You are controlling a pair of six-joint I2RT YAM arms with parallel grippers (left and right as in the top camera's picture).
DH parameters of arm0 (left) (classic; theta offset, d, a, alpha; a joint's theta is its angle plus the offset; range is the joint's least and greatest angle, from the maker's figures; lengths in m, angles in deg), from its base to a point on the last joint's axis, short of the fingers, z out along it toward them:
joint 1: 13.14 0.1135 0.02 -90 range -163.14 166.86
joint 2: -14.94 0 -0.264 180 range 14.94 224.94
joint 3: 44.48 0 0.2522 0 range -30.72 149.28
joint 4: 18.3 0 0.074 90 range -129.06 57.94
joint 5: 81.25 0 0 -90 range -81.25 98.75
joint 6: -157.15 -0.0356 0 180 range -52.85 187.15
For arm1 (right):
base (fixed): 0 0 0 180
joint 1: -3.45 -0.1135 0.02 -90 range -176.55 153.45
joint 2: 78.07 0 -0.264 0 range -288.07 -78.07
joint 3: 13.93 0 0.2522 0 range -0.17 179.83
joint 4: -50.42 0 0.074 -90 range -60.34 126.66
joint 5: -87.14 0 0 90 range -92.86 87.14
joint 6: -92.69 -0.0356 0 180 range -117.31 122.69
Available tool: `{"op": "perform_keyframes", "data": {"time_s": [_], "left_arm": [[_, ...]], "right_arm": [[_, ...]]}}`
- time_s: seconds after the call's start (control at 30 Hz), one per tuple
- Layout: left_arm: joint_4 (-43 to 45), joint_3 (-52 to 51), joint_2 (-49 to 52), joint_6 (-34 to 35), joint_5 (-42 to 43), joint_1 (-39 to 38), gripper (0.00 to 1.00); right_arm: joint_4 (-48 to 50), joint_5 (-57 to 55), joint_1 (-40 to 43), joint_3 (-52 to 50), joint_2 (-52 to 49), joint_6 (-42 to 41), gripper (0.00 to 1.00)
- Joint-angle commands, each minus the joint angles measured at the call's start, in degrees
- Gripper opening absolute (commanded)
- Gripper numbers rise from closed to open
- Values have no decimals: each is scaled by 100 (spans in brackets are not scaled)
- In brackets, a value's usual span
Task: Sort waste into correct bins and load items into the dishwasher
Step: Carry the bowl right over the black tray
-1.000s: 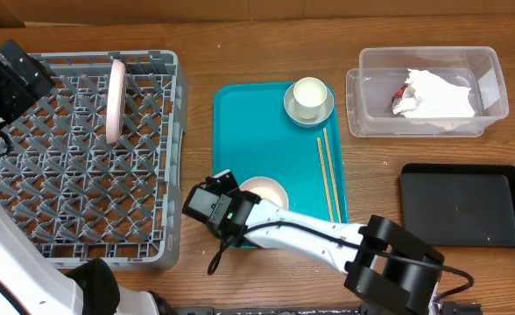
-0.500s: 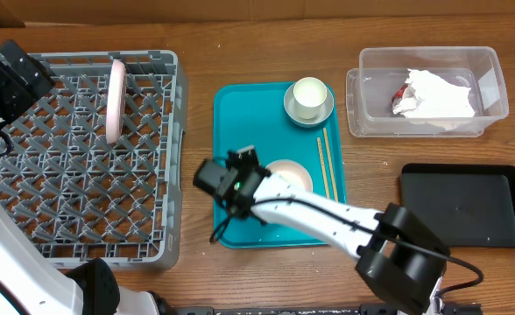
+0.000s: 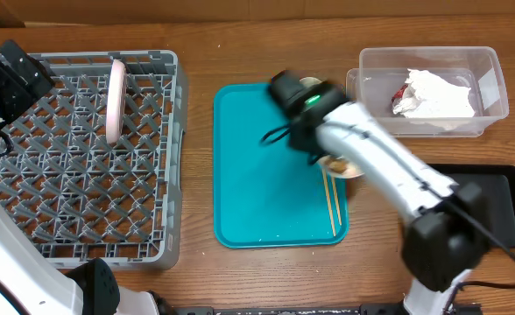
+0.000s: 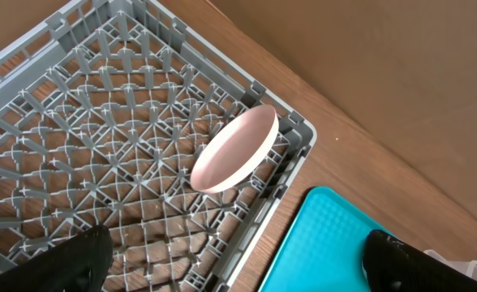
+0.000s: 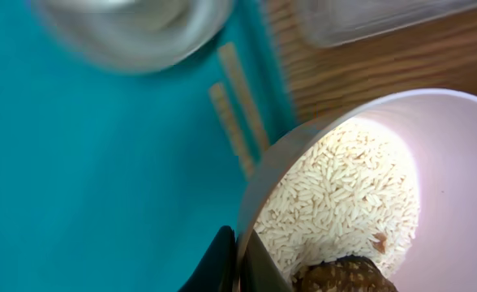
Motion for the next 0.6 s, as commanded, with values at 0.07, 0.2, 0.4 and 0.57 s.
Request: {"op": "perform_keyframes", "data": {"time_s": [0.07,0.2,0.4,0.57], "left_arm": [[9,-28,24,98,59,24,100],[9,-28,24,98,59,24,100],[9,-28,24,98,59,24,100],[9,-28,24,98,59,24,100]], "right_arm": [[-382,737,1340,179,605,-44,4],[-468,1453,2474,179,817,671,4],[-564,2500,4037,162,855,1495,4],[-599,3748,5320,155,855,2256,4]]}}
